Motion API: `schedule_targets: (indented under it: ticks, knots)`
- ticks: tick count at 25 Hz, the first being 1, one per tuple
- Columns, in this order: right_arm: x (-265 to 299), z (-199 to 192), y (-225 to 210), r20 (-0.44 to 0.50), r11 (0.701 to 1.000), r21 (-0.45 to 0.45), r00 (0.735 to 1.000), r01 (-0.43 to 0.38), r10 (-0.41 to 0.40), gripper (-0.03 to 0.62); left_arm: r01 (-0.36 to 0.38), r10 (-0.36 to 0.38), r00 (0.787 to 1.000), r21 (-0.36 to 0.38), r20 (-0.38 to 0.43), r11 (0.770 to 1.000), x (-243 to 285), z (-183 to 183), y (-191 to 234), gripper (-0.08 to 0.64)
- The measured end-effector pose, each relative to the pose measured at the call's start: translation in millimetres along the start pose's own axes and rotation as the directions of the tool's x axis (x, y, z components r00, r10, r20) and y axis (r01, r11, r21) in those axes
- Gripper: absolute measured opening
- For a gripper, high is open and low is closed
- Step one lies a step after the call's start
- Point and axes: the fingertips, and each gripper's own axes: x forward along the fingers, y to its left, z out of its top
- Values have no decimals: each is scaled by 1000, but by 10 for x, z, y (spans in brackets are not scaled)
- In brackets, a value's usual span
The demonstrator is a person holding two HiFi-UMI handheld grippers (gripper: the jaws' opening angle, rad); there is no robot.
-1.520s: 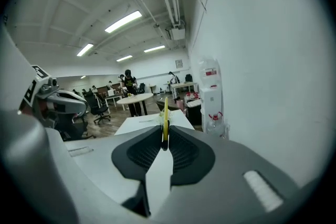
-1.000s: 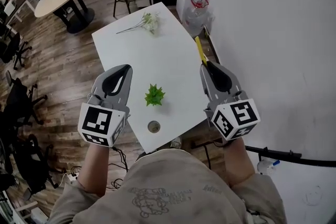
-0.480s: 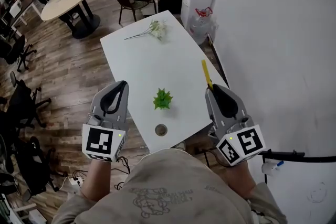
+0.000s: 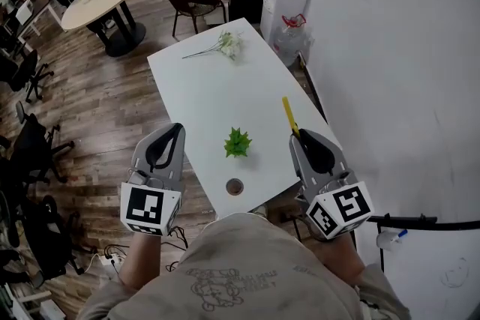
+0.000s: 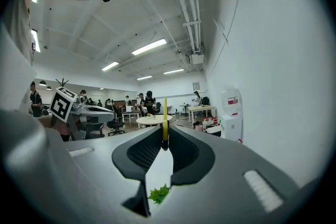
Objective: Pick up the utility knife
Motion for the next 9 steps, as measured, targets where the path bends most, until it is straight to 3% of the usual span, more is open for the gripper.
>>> schedule_targets:
  ticks: [9]
  knots:
    - [31,-31,62,-11,1000,-6,1000,-7,7,72,24,-24,1000,5,0,1000,-18,28,-19,0]
